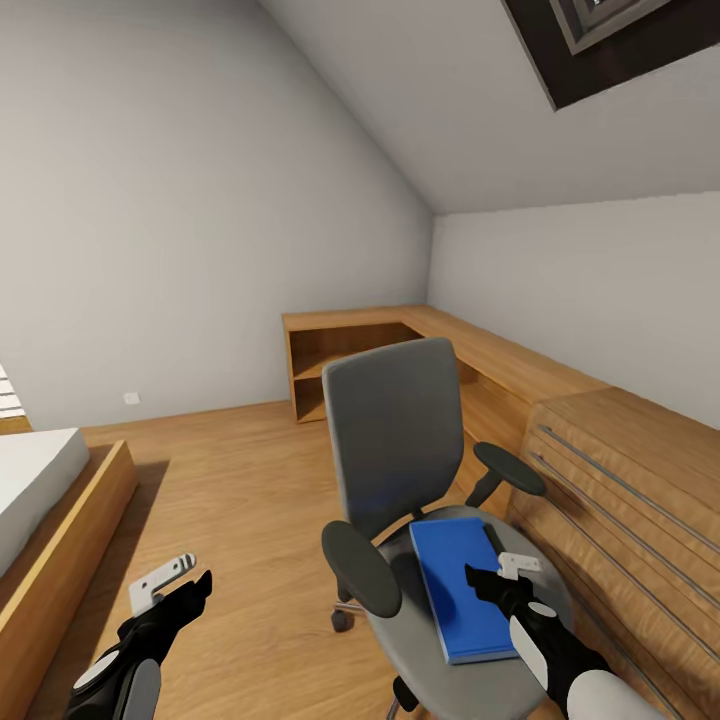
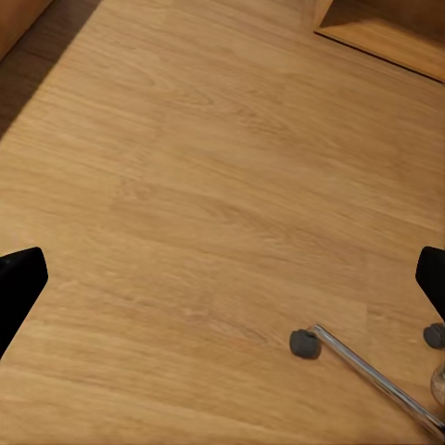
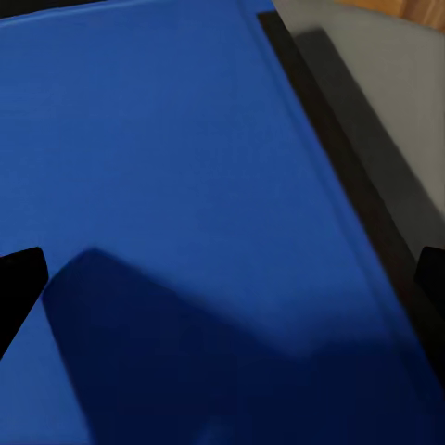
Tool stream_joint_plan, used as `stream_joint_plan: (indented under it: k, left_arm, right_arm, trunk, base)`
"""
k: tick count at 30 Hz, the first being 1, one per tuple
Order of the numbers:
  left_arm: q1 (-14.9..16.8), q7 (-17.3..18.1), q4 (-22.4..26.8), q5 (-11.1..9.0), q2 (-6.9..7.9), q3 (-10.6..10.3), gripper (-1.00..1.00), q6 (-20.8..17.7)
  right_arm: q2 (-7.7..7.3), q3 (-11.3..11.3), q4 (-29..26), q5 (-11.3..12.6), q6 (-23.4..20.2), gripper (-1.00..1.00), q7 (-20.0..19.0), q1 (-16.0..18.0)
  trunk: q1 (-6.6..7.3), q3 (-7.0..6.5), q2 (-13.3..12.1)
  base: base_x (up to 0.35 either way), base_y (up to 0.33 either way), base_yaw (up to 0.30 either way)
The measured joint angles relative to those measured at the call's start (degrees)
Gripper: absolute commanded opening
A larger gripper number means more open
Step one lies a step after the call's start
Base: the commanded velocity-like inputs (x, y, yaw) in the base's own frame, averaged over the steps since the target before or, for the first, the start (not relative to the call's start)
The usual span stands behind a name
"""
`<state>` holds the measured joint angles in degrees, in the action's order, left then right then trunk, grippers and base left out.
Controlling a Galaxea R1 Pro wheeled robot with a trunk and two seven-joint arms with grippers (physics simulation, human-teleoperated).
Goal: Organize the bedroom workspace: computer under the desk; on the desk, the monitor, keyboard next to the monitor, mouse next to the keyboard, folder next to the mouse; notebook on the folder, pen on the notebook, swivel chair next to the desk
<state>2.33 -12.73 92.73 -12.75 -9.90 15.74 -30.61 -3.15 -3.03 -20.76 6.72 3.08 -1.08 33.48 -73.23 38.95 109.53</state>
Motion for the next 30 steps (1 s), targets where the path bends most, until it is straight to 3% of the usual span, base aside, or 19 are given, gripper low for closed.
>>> stream_joint_plan:
  k: [8, 30]
  left_arm:
    - [0.00, -0.02, 0.00, -0.01, 0.00, 0.00, 1.00, -0.06]
    - [0.00, 0.38, 0.00, -0.09, 0.08, -0.04, 1.00, 0.00]
  right_arm:
    - [-0.01, -0.15, -0.86, -0.06, 0.02, 1.00, -0.01, -0.01]
    - [0.00, 0.00, -0.86, 0.01, 0.00, 1.00, -0.06, 0.00]
  trunk:
    - [-0.65, 0.53, 1.19]
    - [-0.68, 0.54, 1.20]
  base:
    - [0.000, 0.000, 0.000]
    - [-0.036, 0.000, 0.000]
